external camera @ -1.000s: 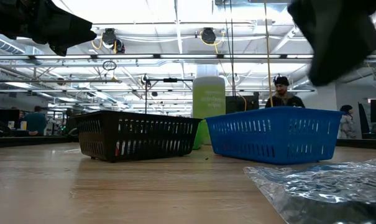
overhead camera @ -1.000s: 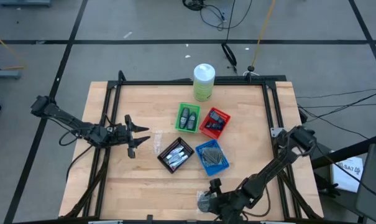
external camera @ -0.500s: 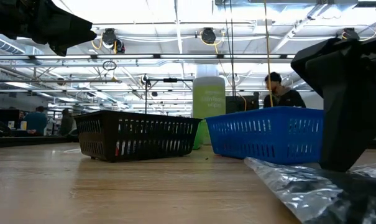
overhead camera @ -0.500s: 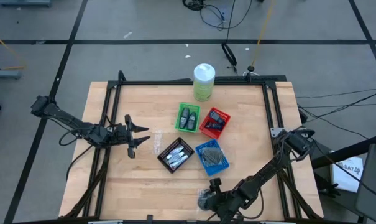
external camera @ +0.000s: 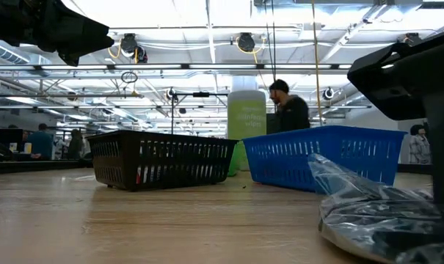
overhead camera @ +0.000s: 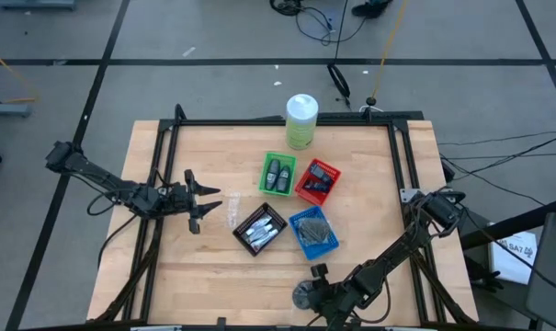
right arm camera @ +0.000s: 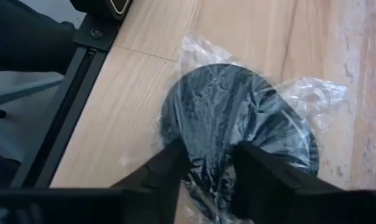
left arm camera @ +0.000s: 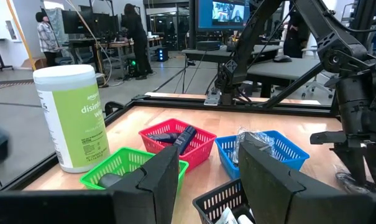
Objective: Pick & Place Travel size toiletries
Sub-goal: Put the black hairbrush into the blue bin
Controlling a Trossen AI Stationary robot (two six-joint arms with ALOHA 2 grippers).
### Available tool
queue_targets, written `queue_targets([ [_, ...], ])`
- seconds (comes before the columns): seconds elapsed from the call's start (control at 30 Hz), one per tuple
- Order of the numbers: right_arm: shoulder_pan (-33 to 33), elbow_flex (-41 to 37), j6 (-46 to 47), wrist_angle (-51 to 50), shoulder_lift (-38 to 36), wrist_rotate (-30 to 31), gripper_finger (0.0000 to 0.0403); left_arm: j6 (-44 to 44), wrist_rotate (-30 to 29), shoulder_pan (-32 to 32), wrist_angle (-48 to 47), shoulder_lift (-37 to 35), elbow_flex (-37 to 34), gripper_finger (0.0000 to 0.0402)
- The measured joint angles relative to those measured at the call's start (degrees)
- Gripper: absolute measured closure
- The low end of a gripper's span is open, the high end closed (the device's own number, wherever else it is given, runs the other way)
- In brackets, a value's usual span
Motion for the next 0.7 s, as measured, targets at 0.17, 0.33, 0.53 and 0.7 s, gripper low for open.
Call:
queue_targets([
  [0.17, 0.0, 0.0, 0.0, 0.1, 0.0, -0.1, 0.0315, 0.0, 0.0, 0.0, 0.0, 0.0, 0.0, 0.0238],
  [0.33, 0.0, -0.1, -0.8, 0.3, -0.1, -0.1, 0.0368, 0.0, 0.0, 0.0, 0.0, 0.0, 0.0, 0.0238],
  [0.53, 0.1, -0.2, -4.1, 0.6, -0.8, -0.9, 0.0399, 0.0, 0.0, 0.0, 0.0, 0.0, 0.0, 0.0238],
  [0.7, 0.1, -0.3, -6.3, 1.4, -1.7, -1.7, 0.0402, 0.0, 0.0, 0.0, 0.0, 0.0, 0.0, 0.0238],
])
